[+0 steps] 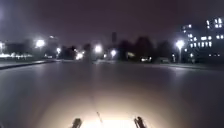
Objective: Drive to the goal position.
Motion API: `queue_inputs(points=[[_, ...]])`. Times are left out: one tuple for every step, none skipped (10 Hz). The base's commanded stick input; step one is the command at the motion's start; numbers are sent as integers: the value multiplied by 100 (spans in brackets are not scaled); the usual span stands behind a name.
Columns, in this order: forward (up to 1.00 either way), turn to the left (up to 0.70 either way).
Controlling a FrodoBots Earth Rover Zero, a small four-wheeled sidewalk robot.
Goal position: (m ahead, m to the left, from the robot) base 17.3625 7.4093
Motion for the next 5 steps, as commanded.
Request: queue_inputs(points=[[100, 0], [100, 0], [100, 0], [100, 0], [100, 0]])
